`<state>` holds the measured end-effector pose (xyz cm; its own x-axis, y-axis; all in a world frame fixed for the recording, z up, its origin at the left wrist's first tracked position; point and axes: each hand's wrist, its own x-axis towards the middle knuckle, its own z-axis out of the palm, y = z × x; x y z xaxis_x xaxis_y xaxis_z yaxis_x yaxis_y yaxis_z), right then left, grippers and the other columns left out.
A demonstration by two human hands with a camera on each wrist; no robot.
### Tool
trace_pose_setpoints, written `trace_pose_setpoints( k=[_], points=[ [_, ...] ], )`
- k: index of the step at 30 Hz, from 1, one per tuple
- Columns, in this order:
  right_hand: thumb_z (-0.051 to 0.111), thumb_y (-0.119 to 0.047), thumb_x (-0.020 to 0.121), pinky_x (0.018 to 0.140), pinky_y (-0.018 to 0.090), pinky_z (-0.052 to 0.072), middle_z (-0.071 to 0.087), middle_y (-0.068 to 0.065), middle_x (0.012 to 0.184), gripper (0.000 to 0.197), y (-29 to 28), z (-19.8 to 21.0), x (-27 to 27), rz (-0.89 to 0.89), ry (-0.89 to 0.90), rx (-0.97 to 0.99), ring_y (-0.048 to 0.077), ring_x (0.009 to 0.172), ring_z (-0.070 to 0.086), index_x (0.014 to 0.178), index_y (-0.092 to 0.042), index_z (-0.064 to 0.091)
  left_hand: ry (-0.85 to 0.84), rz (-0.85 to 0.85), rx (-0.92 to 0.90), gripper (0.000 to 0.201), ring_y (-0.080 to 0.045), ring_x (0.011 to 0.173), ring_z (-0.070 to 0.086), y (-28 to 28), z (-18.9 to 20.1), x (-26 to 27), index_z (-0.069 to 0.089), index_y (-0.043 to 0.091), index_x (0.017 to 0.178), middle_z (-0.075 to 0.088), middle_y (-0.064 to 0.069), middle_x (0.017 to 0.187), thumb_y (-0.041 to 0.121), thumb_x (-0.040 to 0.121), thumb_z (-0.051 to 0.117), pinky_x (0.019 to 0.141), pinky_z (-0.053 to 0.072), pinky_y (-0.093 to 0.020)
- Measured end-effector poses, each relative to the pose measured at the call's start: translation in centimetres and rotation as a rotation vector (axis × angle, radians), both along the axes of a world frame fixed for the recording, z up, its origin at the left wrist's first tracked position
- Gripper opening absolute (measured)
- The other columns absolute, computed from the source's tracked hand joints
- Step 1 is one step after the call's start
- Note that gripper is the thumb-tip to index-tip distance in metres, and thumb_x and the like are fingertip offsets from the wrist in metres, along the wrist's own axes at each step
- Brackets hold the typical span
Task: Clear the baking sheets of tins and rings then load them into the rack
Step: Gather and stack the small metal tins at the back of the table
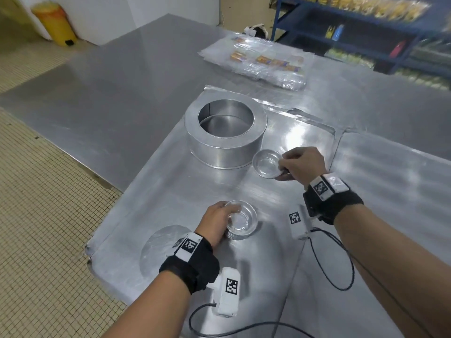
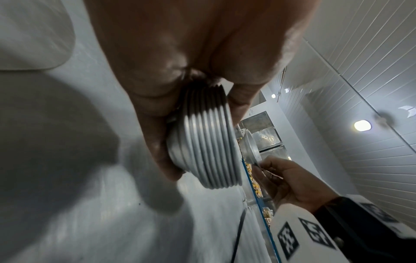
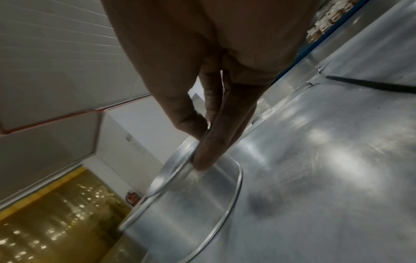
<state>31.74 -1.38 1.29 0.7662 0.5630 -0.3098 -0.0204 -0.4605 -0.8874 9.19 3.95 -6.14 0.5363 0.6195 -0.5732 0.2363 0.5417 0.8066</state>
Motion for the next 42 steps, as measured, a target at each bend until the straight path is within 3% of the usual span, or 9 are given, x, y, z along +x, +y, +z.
trace_pose_setpoints(
  k=[3, 6, 10, 14, 17, 22, 27, 33, 42],
  points=[
    [0.068, 0.014, 0.071, 0.060, 0.039, 0.062, 0.069, 0.020, 0.070, 0.013, -2.5, 0.8, -3.5, 0.038, 0.009, 0.042, 0.031, 0.056, 0.071, 0.078, 0.004, 0.072, -0.013, -0.046, -0.020, 0.065, -0.035, 0.103, 0.070, -0.3, 0.1, -0.3, 0.079, 0.019, 0.098, 0.076, -0.008, 0.103, 0.071, 0.060, 0.078, 0.102, 0.049, -0.054],
    [0.066, 0.015, 0.071, 0.058, 0.040, 0.062, 0.067, 0.015, 0.064, 0.015, -4.6, 1.5, -6.7, 0.063, 0.024, 0.046, 0.025, 0.052, 0.069, 0.077, 0.003, 0.072, -0.032, -0.097, 0.001, 0.082, -0.032, 0.108, 0.069, -1.0, 0.9, -0.4, 0.077, 0.020, 0.108, 0.075, -0.010, 0.109, 0.086, 0.060, 0.067, 0.104, 0.047, -0.055],
    [0.065, 0.015, 0.072, 0.057, 0.039, 0.062, 0.068, 0.016, 0.065, 0.017, -6.6, 1.8, -9.6, 0.087, 0.013, 0.017, 0.028, 0.055, 0.070, 0.081, 0.003, 0.073, -0.093, -0.121, -0.010, 0.078, -0.036, 0.104, 0.070, -2.0, 1.9, -0.5, 0.072, 0.009, 0.114, 0.074, -0.016, 0.109, 0.070, 0.065, 0.077, 0.100, 0.051, -0.056],
    [0.065, 0.011, 0.072, 0.055, 0.038, 0.062, 0.071, 0.013, 0.065, 0.018, -8.2, 1.9, -11.6, 0.131, -0.048, -0.010, 0.027, 0.054, 0.071, 0.082, 0.000, 0.075, -0.096, -0.123, 0.046, 0.043, -0.040, 0.101, 0.070, -3.0, 2.1, -0.8, 0.070, 0.005, 0.110, 0.073, -0.022, 0.107, 0.034, 0.079, 0.075, 0.095, 0.053, -0.055],
    [0.067, 0.009, 0.073, 0.052, 0.029, 0.060, 0.071, 0.011, 0.066, 0.018, -9.4, 1.9, -12.8, 0.119, -0.083, -0.041, 0.020, 0.051, 0.070, 0.086, 0.000, 0.076, -0.083, -0.165, 0.102, 0.026, -0.042, 0.100, 0.069, -3.5, 2.0, -0.8, 0.069, 0.005, 0.105, 0.071, -0.026, 0.106, 0.018, 0.082, 0.068, 0.092, 0.053, -0.055],
    [0.073, 0.003, 0.075, 0.053, 0.023, 0.058, 0.070, 0.007, 0.066, 0.017, -11.4, 1.6, -14.1, 0.072, -0.163, -0.084, 0.012, 0.050, 0.069, 0.091, -0.002, 0.077, -0.108, -0.257, 0.106, 0.023, -0.039, 0.096, 0.068, -4.5, 1.5, -1.1, 0.068, 0.006, 0.106, 0.072, -0.023, 0.104, 0.012, 0.083, 0.066, 0.087, 0.054, -0.049],
    [0.077, -0.003, 0.076, 0.059, 0.031, 0.062, 0.073, 0.006, 0.070, 0.016, -13.8, 1.3, -15.4, 0.000, -0.211, -0.138, 0.019, 0.055, 0.071, 0.092, -0.007, 0.078, -0.089, -0.374, 0.120, 0.017, -0.025, 0.082, 0.066, -5.7, 1.6, -1.0, 0.068, 0.010, 0.104, 0.071, -0.014, 0.093, 0.000, 0.093, 0.058, 0.070, 0.050, -0.033],
    [0.078, -0.009, 0.080, 0.063, 0.029, 0.062, 0.074, 0.004, 0.071, 0.019, -17.6, 0.7, -16.1, -0.074, -0.194, -0.116, 0.017, 0.056, 0.072, 0.099, -0.007, 0.077, -0.063, -0.502, 0.093, 0.022, -0.033, 0.093, 0.068, -7.9, 1.6, -0.1, 0.065, 0.005, 0.113, 0.071, -0.022, 0.105, -0.001, 0.094, 0.056, 0.083, 0.054, -0.045],
    [0.078, -0.018, 0.083, 0.068, 0.032, 0.062, 0.073, -0.001, 0.073, 0.019, -26.7, -0.8, -15.9, -0.241, -0.192, -0.137, 0.019, 0.061, 0.072, 0.099, -0.008, 0.077, -0.051, -0.558, -0.049, 0.027, -0.026, 0.073, 0.056, -15.1, 2.7, 1.9, 0.066, -0.001, 0.106, 0.060, -0.017, 0.087, -0.005, 0.084, 0.051, 0.064, 0.045, -0.031]
  ],
)
